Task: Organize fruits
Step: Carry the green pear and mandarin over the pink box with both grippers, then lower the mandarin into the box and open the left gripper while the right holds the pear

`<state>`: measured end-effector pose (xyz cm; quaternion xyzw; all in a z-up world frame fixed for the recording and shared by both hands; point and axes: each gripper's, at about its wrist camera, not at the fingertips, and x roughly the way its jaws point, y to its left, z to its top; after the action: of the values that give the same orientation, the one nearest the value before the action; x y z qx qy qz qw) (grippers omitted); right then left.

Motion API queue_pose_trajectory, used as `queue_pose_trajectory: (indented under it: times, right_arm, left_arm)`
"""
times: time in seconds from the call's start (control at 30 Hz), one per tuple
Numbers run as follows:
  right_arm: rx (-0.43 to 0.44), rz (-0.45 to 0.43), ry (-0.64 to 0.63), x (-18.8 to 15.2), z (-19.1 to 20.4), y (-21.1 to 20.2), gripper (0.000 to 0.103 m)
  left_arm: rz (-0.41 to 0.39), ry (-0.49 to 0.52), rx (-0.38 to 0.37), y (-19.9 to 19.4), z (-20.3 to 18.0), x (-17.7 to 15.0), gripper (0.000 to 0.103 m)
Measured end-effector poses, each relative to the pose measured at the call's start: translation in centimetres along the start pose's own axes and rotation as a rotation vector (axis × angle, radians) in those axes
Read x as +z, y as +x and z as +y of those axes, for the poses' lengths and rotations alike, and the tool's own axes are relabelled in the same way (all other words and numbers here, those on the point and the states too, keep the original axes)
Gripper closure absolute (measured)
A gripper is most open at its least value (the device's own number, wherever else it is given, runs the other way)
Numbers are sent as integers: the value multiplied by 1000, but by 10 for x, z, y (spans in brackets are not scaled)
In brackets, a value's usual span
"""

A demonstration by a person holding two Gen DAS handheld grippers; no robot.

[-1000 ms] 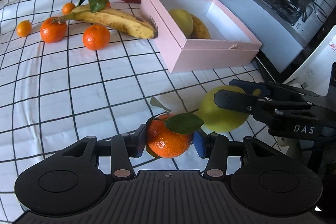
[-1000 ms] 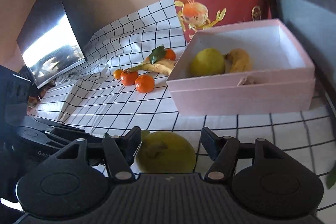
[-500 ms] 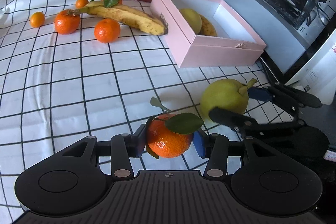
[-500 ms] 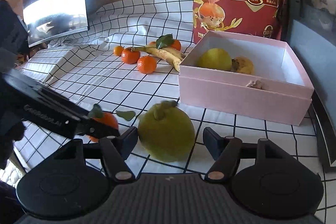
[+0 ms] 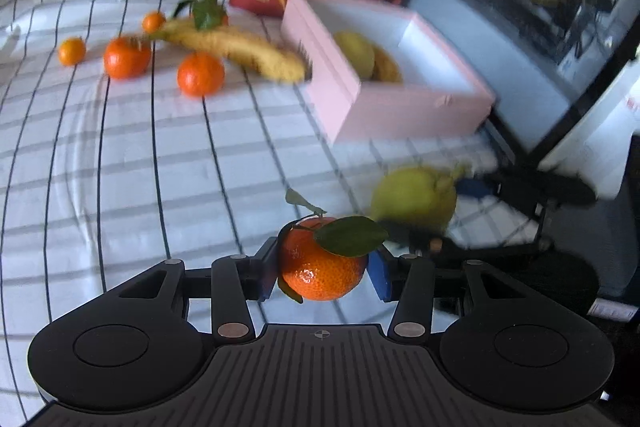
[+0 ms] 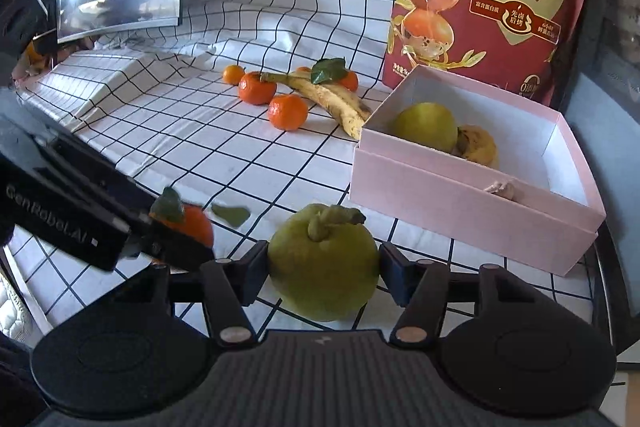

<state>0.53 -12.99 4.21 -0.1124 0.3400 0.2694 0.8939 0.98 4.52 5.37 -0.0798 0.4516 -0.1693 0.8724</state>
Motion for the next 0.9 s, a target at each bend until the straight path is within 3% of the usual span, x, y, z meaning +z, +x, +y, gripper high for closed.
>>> queue_pose_trajectory:
  times: [0.13,0.23,0.33,0.47,0.63,0.77,0.9]
  right_arm:
    - [11,-13,81,11,-16,-11,44]
    - [3,-88,150,33,-35,-37,44]
    - [-35,-176,162,49,-46,-63,44]
    - [-81,-225,165,51,-50,-82,44]
    - [-110,-170,221,37,-52,-84,44]
    - [-136,-135,267,20,-53,-87,44]
    - [-164,-106,304,12,-59,-85,44]
  left_arm:
    - [-110,29,-39,-19,-2,46,52]
    - [-203,127,-25,-26,-17,98,52]
    - [-244,208,-4,-14,-38,145,52]
    - [-159,238,10,47,-57,202,52]
    - [6,303,114,128,-66,224,52]
    - [64,336,149,149,-60,218,51]
    - [21,286,109,134,-45,227,51]
